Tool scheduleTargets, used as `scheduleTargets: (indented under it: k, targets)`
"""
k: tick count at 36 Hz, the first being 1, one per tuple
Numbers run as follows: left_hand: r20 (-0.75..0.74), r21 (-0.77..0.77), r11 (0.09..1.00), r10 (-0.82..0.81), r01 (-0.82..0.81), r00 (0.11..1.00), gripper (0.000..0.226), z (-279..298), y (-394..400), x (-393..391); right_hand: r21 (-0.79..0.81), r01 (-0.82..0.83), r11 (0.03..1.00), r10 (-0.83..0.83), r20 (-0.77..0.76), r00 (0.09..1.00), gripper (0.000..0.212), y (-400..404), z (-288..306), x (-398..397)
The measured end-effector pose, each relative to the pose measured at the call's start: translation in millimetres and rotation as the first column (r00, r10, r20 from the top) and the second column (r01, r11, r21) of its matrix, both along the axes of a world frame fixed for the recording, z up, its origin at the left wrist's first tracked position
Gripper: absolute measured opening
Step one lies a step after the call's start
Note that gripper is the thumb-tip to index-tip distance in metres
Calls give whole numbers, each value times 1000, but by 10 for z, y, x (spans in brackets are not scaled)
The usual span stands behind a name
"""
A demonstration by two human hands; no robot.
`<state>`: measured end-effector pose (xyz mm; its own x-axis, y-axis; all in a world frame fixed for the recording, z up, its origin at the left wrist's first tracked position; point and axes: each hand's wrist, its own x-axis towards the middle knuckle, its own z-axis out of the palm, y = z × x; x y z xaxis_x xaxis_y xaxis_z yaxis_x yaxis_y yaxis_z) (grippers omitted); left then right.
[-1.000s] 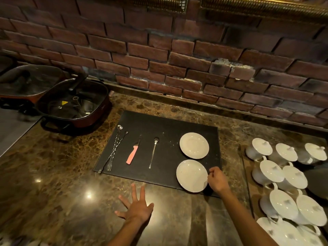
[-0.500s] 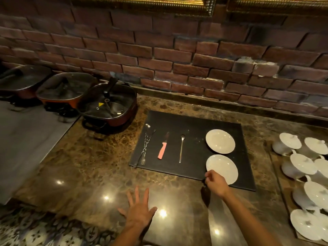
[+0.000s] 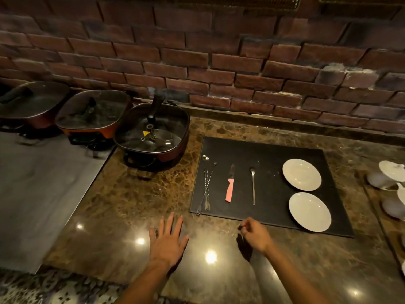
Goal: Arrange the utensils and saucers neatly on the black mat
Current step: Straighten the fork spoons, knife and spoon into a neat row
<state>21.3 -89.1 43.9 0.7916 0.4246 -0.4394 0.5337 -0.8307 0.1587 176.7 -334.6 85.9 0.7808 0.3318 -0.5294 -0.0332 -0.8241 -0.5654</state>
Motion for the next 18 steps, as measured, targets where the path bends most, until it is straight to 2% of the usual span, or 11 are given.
scheduleTargets:
  k: [5,13,18]
  targets:
    - [5,-19,1000,-15,15,1000,66,-100,230,186,46,64,997,-63,-24,998,13,317,2,52]
    - [-88,-43,994,-103,99,991,77,-309,561,516,119,132,984,-128,-46,991,15,820,3,338]
    - [-83,-61,988,-149,144,985,80,-440,766,781,116,143,983,-138,-49,989,16,1077,-46,576]
